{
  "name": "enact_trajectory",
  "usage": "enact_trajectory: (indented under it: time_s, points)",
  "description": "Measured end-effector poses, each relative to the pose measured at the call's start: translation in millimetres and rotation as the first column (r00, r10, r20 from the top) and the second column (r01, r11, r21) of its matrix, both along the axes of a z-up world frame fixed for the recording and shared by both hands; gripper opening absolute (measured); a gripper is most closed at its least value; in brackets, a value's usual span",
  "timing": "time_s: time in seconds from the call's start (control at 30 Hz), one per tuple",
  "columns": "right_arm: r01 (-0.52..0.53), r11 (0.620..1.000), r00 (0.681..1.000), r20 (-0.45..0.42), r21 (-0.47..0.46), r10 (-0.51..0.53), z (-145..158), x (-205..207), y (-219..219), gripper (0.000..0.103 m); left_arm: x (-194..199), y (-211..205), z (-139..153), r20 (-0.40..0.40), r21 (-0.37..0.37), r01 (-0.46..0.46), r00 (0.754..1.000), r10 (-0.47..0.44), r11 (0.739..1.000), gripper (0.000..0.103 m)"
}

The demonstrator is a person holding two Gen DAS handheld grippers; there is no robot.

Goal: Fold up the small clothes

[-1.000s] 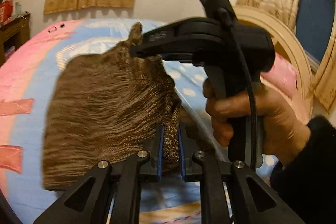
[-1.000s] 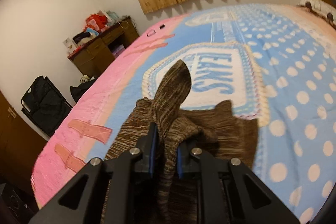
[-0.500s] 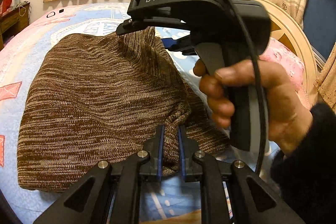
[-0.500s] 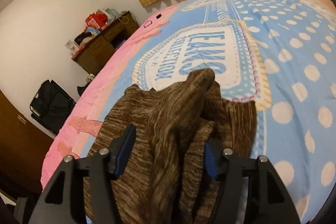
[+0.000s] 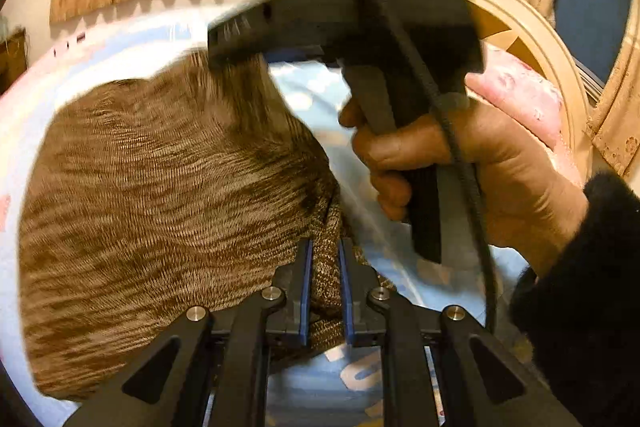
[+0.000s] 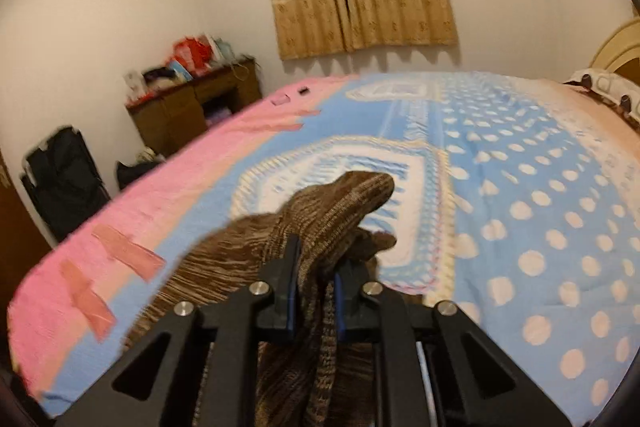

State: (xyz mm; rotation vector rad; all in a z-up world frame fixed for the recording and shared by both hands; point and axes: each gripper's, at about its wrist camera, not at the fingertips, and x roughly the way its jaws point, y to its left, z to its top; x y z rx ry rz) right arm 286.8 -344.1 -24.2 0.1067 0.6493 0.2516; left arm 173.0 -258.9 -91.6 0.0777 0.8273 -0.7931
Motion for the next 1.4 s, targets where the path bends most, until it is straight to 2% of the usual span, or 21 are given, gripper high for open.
enact_trajectory:
  time_s: [0.03, 0.07, 0.13, 0.2, 0.27, 0.37, 0.43, 0.53, 0.57, 0.6, 0.7, 0.77, 0.8, 0.9, 1.0, 1.07, 1.13, 1.2, 1.3, 1.37, 1.4]
  points:
    - [0.021, 1.0, 0.998, -0.061, -0.014, -0.022, -12.7, 7.2, -5.6, 0.04, -2.2, 1.0, 1.0, 0.009, 0.005, 0.009, 1.0, -0.009, 1.0, 0.012]
    - [0.068, 0.997, 0.991, -0.111, -0.046, -0.073, -25.5, 12.9, -13.5, 0.059, -4.2, 1.7, 3.6, 0.019, 0.013, 0.02, 1.0, -0.02, 1.0, 0.012]
    - [0.175, 0.983, 0.974, -0.137, -0.052, -0.18, -37.7, 11.1, -37.9, 0.061, -9.3, 4.5, 8.5, 0.024, 0.019, 0.046, 0.999, -0.046, 0.999, 0.012]
    - [0.291, 0.956, 0.949, -0.139, 0.045, -0.282, -36.3, -3.9, -69.1, 0.059, -15.5, 7.7, 14.8, 0.028, 0.04, 0.071, 0.997, -0.072, 0.997, 0.016]
    - [0.33, 0.933, 0.94, -0.14, 0.144, -0.311, -30.7, -22.3, -87.7, 0.055, -12.8, 12.6, 18.9, -0.013, 0.048, 0.097, 0.995, -0.097, 0.994, 0.029]
    - [0.29, 0.936, 0.955, -0.118, 0.199, -0.271, -16.5, -53.5, -84.1, 0.054, -16.3, 26.4, 22.4, -0.042, 0.036, 0.098, 0.994, -0.097, 0.994, 0.052]
    - [0.198, 0.953, 0.979, -0.093, 0.231, -0.181, -6.4, -72.4, -67.5, 0.053, -22.2, 38.5, 26.4, -0.024, 0.029, 0.081, 0.996, -0.08, 0.996, 0.053]
    - [0.095, 0.972, 0.993, -0.092, 0.214, -0.077, -3.8, -99.0, -36.8, 0.044, -35.7, 67.6, 35.1, 0.019, 0.007, 0.015, 1.0, -0.015, 1.0, 0.053]
    - [0.072, 0.975, 0.993, -0.104, 0.211, -0.051, -5.2, -108.8, -25.8, 0.034, -37.4, 77.9, 37.7, 0.03, -0.002, -0.008, 1.0, 0.008, 1.0, 0.053]
    - [0.068, 0.976, 0.993, -0.113, 0.208, -0.045, -7.2, -116.1, -20.6, 0.03, -39.0, 91.4, 40.8, 0.042, -0.013, -0.043, 0.998, 0.043, 0.999, 0.053]
    - [0.088, 0.98, 0.99, -0.125, 0.177, -0.067, -14.7, -142.5, -7.5, 0.031, -34.1, 121.4, 42.6, 0.036, -0.029, -0.144, 0.989, 0.145, 0.989, 0.053]
    - [0.112, 0.988, 0.99, -0.103, 0.103, -0.102, -14.6, -155.5, 4.2, 0.033, -25.5, 133.5, 40.2, 0.001, -0.034, -0.204, 0.979, 0.204, 0.978, 0.053]
    - [0.107, 0.99, 0.99, -0.102, 0.088, -0.098, -16.6, -159.9, 9.1, 0.039, -21.0, 142.8, 38.4, -0.034, -0.052, -0.239, 0.971, 0.237, 0.97, 0.053]
    - [0.088, 0.992, 0.989, -0.13, 0.094, -0.076, -27.3, -158.1, 17.5, 0.047, -10.3, 153.6, 34.3, -0.108, -0.102, -0.297, 0.952, 0.287, 0.949, 0.053]
    - [0.094, 0.996, 0.981, -0.171, -0.011, -0.094, -47.9, -145.1, 27.3, 0.046, -11.6, 155.9, 31.6, -0.121, -0.107, -0.322, 0.943, 0.309, 0.941, 0.053]
    - [0.098, 0.995, 0.976, -0.19, -0.034, -0.103, -59.3, -143.2, 29.5, 0.04, -10.4, 152.1, 31.8, -0.106, -0.089, -0.324, 0.943, 0.315, 0.942, 0.053]
    - [0.101, 0.994, 0.977, -0.188, -0.03, -0.104, -54.9, -142.4, 26.8, 0.016, -8.9, 152.3, 34.7, -0.092, -0.078, -0.324, 0.944, 0.317, 0.943, 0.053]
    - [0.107, 0.99, 0.974, -0.208, 0.092, -0.086, -46.7, -144.7, 14.5, 0.012, -1.6, 148.6, 36.6, -0.078, -0.065, -0.326, 0.944, 0.321, 0.943, 0.053]
    - [0.105, 0.952, 0.976, -0.215, 0.287, -0.043, -40.0, -151.1, -8.8, 0.012, 8.8, 144.6, 29.1, -0.072, -0.043, -0.35, 0.935, 0.346, 0.936, 0.053]
    - [0.137, 0.921, 0.963, -0.265, 0.364, -0.039, -51.8, -151.5, -22.6, 0.012, 14.0, 138.2, 14.7, -0.061, 0.039, -0.365, 0.928, 0.367, 0.93, 0.053]
    - [0.162, 0.918, 0.953, -0.3, 0.361, -0.05, -60.0, -150.0, -25.7, 0.012, 13.8, 137.0, 7.7, -0.057, 0.075, -0.365, 0.928, 0.369, 0.928, 0.053]
